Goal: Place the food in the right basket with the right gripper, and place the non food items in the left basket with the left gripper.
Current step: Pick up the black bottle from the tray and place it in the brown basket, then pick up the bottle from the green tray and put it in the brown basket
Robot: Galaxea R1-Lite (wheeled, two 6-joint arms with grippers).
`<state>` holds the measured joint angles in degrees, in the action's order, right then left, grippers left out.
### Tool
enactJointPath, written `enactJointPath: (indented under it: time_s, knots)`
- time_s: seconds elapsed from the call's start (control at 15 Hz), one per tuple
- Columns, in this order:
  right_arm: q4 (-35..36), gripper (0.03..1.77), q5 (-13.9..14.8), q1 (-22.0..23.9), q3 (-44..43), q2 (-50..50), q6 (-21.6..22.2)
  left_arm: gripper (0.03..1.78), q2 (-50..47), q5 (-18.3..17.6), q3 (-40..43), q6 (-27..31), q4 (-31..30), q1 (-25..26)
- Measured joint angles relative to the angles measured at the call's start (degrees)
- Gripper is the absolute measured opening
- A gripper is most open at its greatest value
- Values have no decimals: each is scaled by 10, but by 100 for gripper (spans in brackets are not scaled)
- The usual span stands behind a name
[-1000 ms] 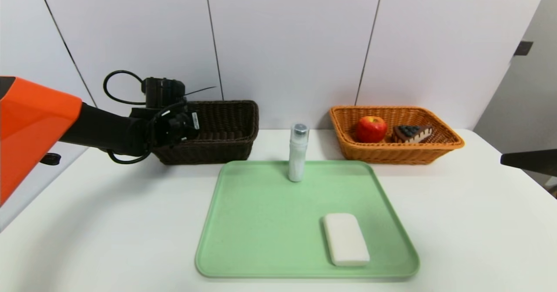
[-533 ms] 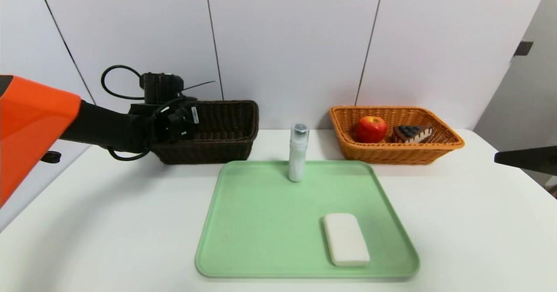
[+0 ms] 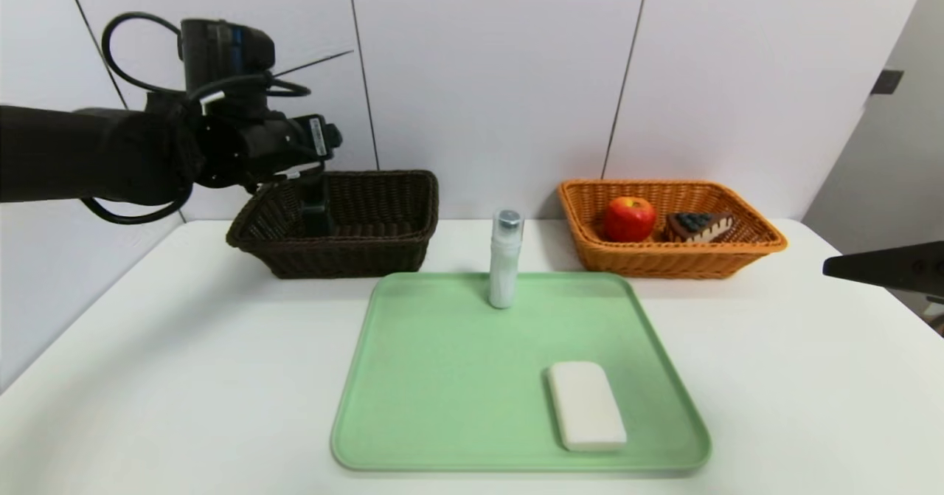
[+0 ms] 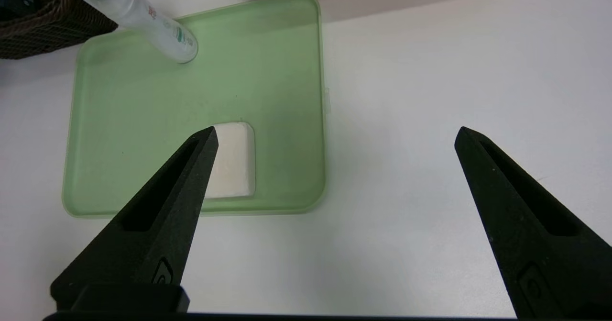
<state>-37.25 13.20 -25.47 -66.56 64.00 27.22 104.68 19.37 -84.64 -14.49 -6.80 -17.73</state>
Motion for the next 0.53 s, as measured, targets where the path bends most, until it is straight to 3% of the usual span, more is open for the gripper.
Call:
enactJointPath:
  time_s: [0.27,0.4,0.53]
  knots:
    - [2,171,0,0,0,2,0,161,-100,44,48,-52,68,-149]
    - [14,171,-3,0,1,3,0,163,-138,52,131,-66,44,-210]
    - [18,171,-7,0,1,3,0,165,-165,25,228,-62,-38,-251]
